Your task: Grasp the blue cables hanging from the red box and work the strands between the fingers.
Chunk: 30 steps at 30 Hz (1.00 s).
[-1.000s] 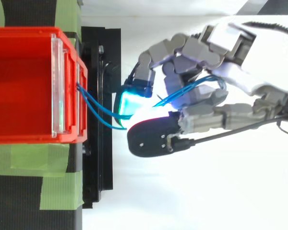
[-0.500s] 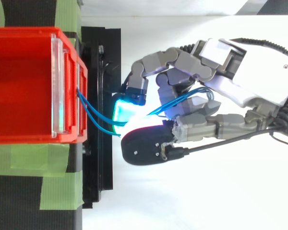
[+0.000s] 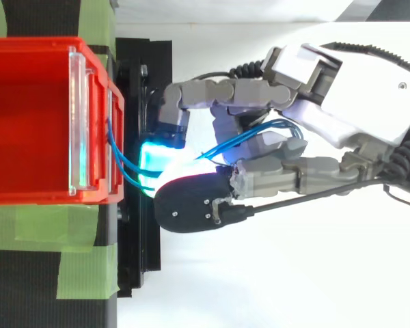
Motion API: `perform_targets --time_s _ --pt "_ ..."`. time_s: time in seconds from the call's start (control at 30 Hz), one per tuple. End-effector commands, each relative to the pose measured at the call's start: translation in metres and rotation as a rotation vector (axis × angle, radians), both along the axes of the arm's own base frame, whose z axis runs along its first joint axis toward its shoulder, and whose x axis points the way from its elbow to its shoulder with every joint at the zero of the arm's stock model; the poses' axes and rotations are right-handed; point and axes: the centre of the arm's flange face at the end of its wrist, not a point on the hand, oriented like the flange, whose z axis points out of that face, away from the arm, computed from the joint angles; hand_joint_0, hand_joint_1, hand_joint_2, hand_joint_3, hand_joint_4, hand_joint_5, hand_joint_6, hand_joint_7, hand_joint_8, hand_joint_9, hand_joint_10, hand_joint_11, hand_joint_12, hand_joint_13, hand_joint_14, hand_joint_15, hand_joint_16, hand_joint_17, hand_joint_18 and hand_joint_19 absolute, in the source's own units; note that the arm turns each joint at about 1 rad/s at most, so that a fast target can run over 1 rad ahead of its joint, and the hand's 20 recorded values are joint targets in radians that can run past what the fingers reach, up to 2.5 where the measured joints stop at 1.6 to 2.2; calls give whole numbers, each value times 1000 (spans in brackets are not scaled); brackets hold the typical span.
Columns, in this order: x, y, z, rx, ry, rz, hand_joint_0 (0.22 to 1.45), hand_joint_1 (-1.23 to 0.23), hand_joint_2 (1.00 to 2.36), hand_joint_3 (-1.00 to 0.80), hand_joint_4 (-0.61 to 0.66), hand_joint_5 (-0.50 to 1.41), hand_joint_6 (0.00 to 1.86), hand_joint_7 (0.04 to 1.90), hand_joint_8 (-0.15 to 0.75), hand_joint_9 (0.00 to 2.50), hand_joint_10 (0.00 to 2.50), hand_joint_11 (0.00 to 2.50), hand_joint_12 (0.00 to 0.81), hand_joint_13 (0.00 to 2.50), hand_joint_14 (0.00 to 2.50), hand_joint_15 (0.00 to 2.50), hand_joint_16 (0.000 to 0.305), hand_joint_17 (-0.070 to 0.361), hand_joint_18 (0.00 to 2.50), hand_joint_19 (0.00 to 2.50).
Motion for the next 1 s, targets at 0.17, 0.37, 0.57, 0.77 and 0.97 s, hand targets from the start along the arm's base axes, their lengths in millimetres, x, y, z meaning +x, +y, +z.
perform_targets --time_s 0.17,0.37,0.57,0.77,0.97 --pt "0 1 0 -15 5 -3 1294 -674 1018 -229 144 620 18 1297 376 674 2500 2465 418 998 2500 1322 45 102 1373 1281" --pt "0 0 0 -15 5 -4 1080 -741 1019 -314 197 504 18 1171 376 674 2500 2465 418 998 2500 1322 45 102 1373 1281" --pt "0 0 1 -15 4 -4 1277 -777 1017 -189 -67 148 1122 1129 376 674 2500 2465 418 998 2500 1322 45 102 1373 1281" --pt "0 -2 1 -15 4 -7 1189 -720 1008 -120 167 647 20 1129 376 674 2500 2465 418 998 2500 1322 45 102 1373 1281" --pt "0 -2 1 -14 5 -7 650 -520 1777 -327 259 540 12 801 376 674 2500 2465 418 998 2500 1322 45 102 1373 1281"
